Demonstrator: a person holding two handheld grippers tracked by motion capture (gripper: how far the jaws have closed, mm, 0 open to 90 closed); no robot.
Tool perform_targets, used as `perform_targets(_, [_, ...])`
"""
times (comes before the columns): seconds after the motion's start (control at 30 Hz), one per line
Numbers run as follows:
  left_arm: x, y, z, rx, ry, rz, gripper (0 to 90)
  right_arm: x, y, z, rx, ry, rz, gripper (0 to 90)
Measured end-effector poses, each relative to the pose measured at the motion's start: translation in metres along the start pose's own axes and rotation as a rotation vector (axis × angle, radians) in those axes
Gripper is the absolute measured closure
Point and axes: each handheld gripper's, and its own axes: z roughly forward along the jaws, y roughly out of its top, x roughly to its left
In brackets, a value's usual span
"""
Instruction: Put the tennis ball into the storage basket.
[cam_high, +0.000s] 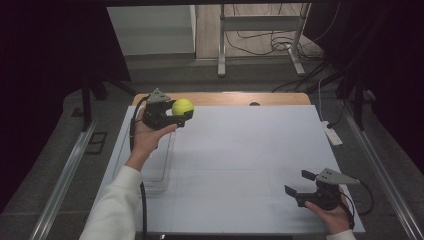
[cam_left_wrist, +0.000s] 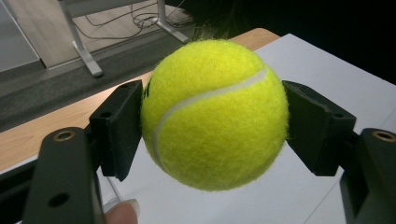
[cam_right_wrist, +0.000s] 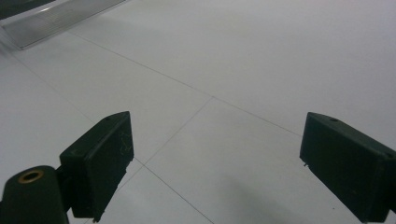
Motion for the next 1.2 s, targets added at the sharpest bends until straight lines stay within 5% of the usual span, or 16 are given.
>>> perform_targets(1.2, [0.047, -0.019, -0.017, 0.027, 0.134, -0.078, 26.5, -0.001, 0.000, 0.000, 0.001, -0.003, 0.000, 9.8])
